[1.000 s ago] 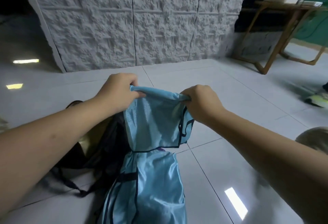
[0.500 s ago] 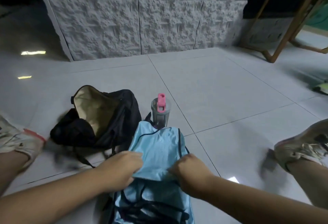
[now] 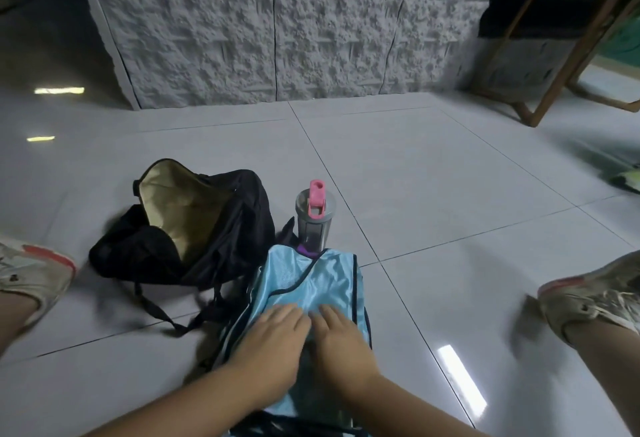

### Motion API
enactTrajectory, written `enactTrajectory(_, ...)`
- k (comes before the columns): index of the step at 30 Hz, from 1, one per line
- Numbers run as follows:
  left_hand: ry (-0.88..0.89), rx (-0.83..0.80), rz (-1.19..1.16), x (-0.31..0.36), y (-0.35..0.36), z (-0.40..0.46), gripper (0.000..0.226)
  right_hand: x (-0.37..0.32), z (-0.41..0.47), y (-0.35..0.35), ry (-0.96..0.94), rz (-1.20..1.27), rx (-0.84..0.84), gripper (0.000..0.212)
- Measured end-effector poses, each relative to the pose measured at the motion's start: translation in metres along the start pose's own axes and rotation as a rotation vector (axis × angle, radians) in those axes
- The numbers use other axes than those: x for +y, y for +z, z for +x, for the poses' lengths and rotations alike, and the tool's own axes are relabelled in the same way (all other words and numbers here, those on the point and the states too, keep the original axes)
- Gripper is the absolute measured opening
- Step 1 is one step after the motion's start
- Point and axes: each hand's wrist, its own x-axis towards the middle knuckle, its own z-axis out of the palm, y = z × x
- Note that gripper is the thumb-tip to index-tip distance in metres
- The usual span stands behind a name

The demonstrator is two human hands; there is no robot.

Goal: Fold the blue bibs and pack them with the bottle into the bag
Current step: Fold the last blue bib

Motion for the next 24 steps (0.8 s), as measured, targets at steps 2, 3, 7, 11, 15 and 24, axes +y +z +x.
enactTrajectory(2,-0.107,-0.106,-0.001,-0.002,0.021,0.003,0.083,-0.004,0.004,0.021,0.099,-0.042,-0.128,0.086)
enactTrajectory(3,-0.125,-0.108,0.022,-0.005,0.032,0.000,0.082,-0.005,0.001,0.033,0.124,-0.075,-0.227,0.095)
enactTrajectory(7,-0.114,-0.106,-0.033,-0.022,0.069,-0.018,0.075,-0.005,-0.016,0.081,0.137,-0.112,-0.186,0.082)
enactTrajectory(11,-0.106,-0.043,-0.014,-0.028,0.086,-0.021,0.085,-0.003,-0.025,0.091,0.108,-0.145,-0.072,0.075)
enactTrajectory(15,-0.127,-0.026,-0.025,-0.030,0.095,-0.019,0.086,0.000,-0.028,0.099,0.087,-0.153,-0.072,0.074)
enactTrajectory(24,-0.127,-0.008,-0.043,-0.030,0.097,-0.018,0.078,-0.002,-0.026,0.092,0.093,-0.095,-0.141,0.071)
